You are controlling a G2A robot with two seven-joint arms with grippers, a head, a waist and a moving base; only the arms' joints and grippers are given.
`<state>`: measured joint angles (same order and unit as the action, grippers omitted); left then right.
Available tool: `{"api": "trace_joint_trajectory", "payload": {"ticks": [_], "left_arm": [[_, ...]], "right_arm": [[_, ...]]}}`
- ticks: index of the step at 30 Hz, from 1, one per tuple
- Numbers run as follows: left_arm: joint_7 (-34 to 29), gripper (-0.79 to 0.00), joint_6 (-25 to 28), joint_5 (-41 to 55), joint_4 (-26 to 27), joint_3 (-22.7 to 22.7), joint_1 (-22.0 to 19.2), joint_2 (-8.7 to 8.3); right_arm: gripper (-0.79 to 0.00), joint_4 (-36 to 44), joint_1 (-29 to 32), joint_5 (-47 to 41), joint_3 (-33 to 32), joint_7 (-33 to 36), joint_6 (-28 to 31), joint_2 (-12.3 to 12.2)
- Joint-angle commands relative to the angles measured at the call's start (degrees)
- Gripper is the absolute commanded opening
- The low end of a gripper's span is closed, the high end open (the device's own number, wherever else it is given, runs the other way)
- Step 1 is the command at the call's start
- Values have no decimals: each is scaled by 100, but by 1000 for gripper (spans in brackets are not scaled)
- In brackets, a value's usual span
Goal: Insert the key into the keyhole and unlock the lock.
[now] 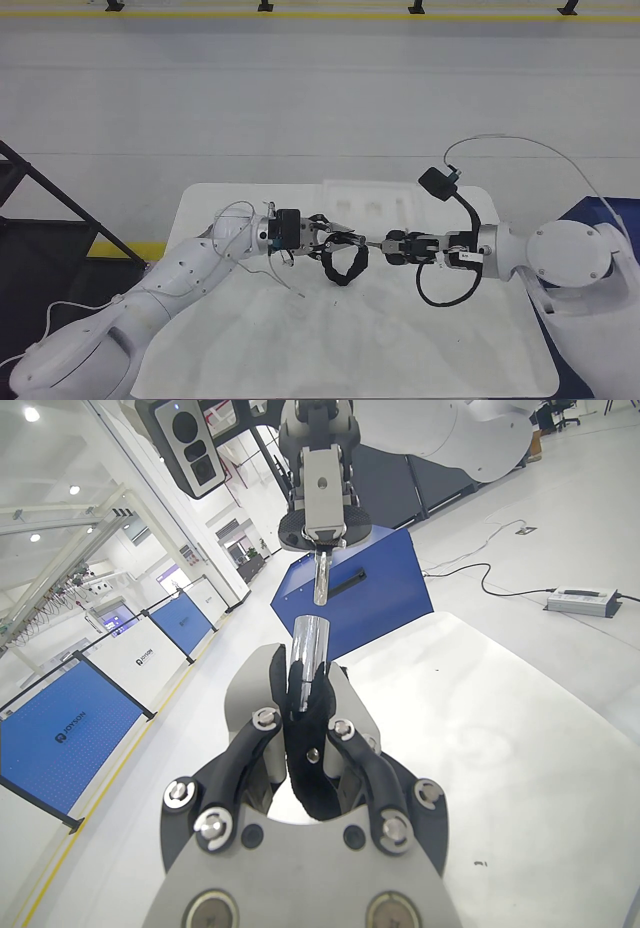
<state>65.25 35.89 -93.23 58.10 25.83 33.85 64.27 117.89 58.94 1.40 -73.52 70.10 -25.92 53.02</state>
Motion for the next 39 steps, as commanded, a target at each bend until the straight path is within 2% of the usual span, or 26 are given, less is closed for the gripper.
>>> {"api": "trace_joint_trajectory", "payload": {"ticks": [1, 21, 39], "left_arm": [[31, -785, 9, 0, -70, 2, -8, 42], [174, -785, 139, -181, -366, 93, 11, 239], [192, -785, 121, -261, -379, 167, 37, 278]], "right_arm": [[-785, -6, -25, 25, 57, -51, -39, 0], [-785, -223, -118, -174, 214, -268, -90, -30], [-785, -364, -211, -380, 336, -269, -132, -60]]}}
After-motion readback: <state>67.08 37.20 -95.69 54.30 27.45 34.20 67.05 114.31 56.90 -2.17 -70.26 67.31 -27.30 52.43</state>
